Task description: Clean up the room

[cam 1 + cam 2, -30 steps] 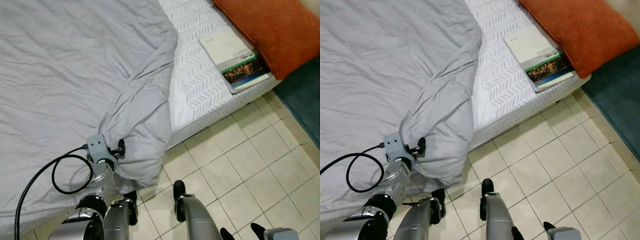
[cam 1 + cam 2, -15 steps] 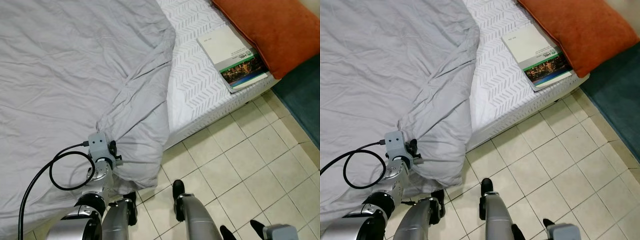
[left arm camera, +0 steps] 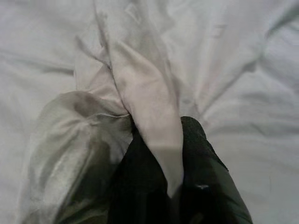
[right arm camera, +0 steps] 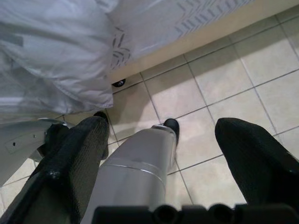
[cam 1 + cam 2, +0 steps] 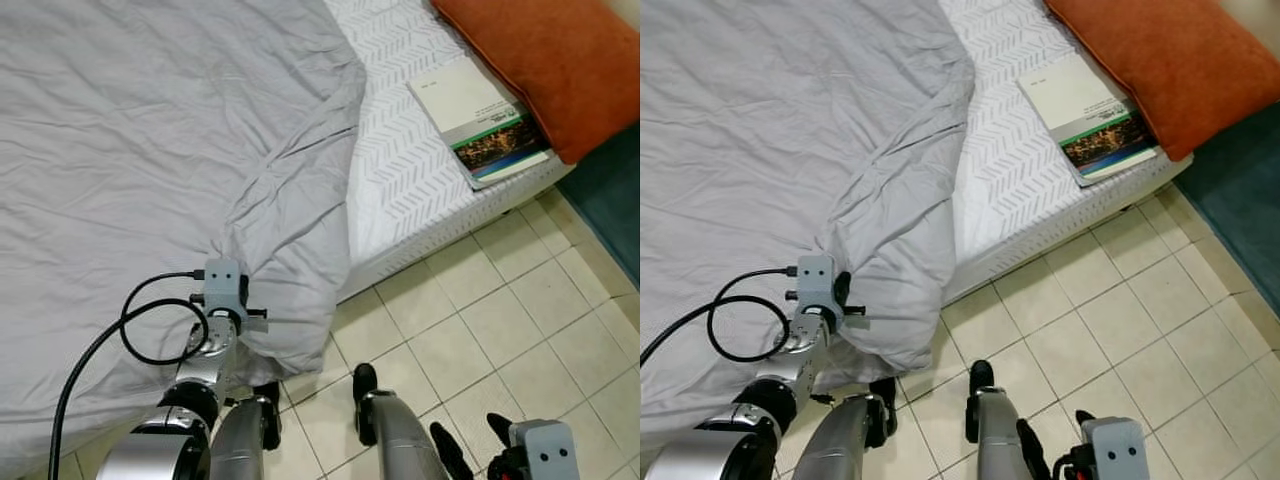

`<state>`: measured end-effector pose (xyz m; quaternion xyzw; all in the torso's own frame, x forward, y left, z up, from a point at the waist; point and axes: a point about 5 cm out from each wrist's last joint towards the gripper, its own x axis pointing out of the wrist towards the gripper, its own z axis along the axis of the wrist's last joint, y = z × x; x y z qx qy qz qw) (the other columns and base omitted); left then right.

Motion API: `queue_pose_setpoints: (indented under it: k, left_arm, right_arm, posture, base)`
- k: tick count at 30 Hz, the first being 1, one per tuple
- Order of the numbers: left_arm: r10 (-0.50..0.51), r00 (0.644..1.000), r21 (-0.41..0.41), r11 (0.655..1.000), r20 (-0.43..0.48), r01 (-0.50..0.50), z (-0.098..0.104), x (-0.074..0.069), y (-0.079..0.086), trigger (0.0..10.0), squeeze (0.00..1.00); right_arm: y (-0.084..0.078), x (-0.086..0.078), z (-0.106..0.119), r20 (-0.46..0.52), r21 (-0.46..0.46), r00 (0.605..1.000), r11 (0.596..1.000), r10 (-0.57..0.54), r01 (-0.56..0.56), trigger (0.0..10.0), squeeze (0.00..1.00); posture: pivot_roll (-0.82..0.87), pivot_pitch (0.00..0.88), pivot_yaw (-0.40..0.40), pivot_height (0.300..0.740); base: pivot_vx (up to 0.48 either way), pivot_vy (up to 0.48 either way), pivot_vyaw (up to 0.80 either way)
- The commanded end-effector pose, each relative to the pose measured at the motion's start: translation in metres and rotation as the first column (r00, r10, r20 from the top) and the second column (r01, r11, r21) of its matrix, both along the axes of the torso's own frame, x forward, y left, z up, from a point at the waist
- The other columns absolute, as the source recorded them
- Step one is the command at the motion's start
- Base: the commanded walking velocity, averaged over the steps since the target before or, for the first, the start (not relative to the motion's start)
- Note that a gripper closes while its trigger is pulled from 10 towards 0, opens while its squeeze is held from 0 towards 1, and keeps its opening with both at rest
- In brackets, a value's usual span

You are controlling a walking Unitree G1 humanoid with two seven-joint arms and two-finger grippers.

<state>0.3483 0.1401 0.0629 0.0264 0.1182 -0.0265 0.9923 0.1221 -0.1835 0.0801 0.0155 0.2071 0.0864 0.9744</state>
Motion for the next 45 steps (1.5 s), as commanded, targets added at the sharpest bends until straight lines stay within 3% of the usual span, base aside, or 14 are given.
queue_pose_setpoints:
  k: [1,6,12,18,30,33,36,37,40,45]
  left_arm:
    - [-0.039,0.997,0.007,0.999,-0.067,0.04,-0.017,-0.011,-0.008,10.0,0.0]
    - [-0.058,0.996,0.017,0.998,-0.07,0.059,-0.017,-0.01,-0.013,10.0,0.0]
    - [-0.183,0.981,0.039,0.982,-0.062,0.186,-0.01,-0.008,-0.049,10.0,0.0]
    - [-0.232,0.972,0.046,0.971,-0.049,0.234,-0.003,-0.005,-0.067,10.0,0.0]
    - [-0.339,0.938,0.056,0.938,-0.075,0.343,-0.003,-0.013,-0.101,10.0,0.0]
    - [-0.392,0.913,0.092,0.911,-0.113,0.402,-0.009,-0.018,-0.11,10.0,0.0]
    - [-0.531,0.807,0.226,0.779,-0.26,0.585,-0.027,-0.038,-0.13,10.0,0.0]
    - [-0.531,0.807,0.226,0.779,-0.26,0.585,-0.027,-0.038,-0.13,10.0,0.0]
    - [-0.598,0.739,0.252,0.698,-0.311,0.67,-0.036,-0.052,-0.143,10.0,0.0]
    - [-0.617,0.726,0.264,0.678,-0.302,0.686,-0.035,-0.057,-0.155,10.0,0.0]
  right_arm:
    - [-0.001,-0.007,-0.009,-0.052,-0.012,0.999,1.0,-0.01,0.01,10.0,0.0]
    - [0.0,-0.005,-0.01,-0.049,-0.01,0.999,1.0,-0.01,0.009,10.0,0.0]
    - [-0.002,-0.003,-0.012,-0.038,-0.017,0.999,1.0,-0.019,0.019,10.0,0.0]
    - [-0.001,-0.003,-0.014,-0.036,-0.019,0.999,1.0,-0.017,0.017,10.0,0.0]
    - [0.006,-0.004,-0.018,-0.033,-0.015,0.999,1.0,-0.007,0.007,10.0,0.0]
    - [0.009,-0.005,-0.019,-0.033,-0.013,0.999,1.0,-0.003,0.003,10.0,0.0]
    - [0.011,-0.006,-0.019,-0.038,-0.01,0.999,1.0,-0.001,0.001,10.0,0.0]
    - [0.011,-0.006,-0.019,-0.038,-0.01,0.999,1.0,-0.001,0.001,10.0,0.0]
    - [0.014,-0.009,-0.02,-0.042,-0.008,0.999,1.0,0.006,-0.006,10.0,0.0]
    - [0.016,-0.011,-0.02,-0.041,-0.009,0.999,1.0,0.006,-0.007,10.0,0.0]
  posture:
    - [-0.28,0.49,-0.01,0.74]
    - [-0.28,0.485,-0.004,0.74]
    - [-0.29,0.457,0.008,0.74]
    - [-0.29,0.445,0.006,0.74]
    - [-0.29,0.429,0.026,0.74]
    - [-0.29,0.429,0.034,0.74]
    - [-0.29,0.432,0.036,0.74]
    - [-0.29,0.432,0.036,0.74]
    - [-0.31,0.438,0.039,0.74]
    - [-0.31,0.439,0.043,0.74]
  base:
    - [0.0,-0.48,0.0]
    - [0.0,-0.48,0.0]
    - [0.0,-0.48,0.0]
    - [0.0,-0.48,0.0]
    - [0.0,-0.48,0.0]
    - [0.0,-0.48,0.0]
    - [0.0,0.0,0.0]
    - [0.0,0.0,0.0]
    - [0.0,0.0,0.0]
    - [0.0,0.0,0.0]
